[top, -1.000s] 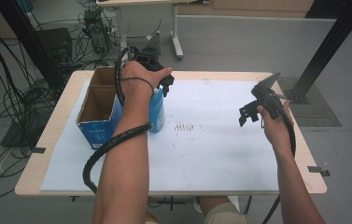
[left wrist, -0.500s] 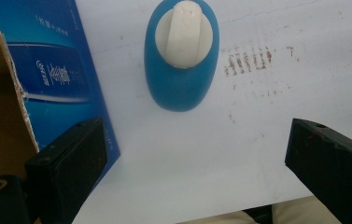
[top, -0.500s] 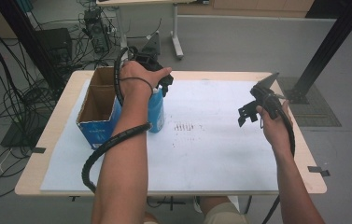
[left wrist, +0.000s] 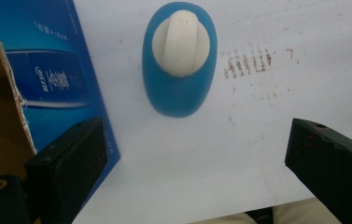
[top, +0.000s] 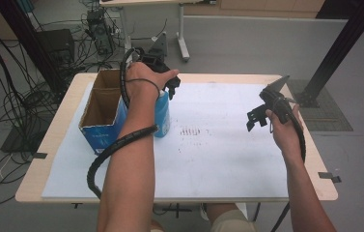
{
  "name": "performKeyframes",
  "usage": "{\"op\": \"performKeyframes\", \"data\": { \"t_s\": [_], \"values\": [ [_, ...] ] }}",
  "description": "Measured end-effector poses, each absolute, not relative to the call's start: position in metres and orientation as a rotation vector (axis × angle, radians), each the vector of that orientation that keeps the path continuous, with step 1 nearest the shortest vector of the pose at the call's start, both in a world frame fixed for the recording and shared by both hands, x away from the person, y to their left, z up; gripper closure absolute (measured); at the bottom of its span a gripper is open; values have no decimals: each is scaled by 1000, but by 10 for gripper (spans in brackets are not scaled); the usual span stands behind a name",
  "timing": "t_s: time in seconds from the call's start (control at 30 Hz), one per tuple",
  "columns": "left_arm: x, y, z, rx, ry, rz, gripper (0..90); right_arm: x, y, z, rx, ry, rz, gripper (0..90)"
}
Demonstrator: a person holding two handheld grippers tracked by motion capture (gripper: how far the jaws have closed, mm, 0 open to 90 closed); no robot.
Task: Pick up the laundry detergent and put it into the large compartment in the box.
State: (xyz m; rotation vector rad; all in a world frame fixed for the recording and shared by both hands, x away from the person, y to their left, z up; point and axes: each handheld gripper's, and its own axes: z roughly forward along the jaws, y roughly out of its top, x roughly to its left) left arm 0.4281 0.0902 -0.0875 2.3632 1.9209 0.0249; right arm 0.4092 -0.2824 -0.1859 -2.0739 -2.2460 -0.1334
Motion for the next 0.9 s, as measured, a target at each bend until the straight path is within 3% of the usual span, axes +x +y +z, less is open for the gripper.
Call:
{"op": "performKeyframes", "data": {
  "t_s": [0.9],
  "values": [
    [459, 78, -85, 2426, 1844, 79, 59, 409, -293, -182, -2099, -2226, -134, 53]
  ]
}}
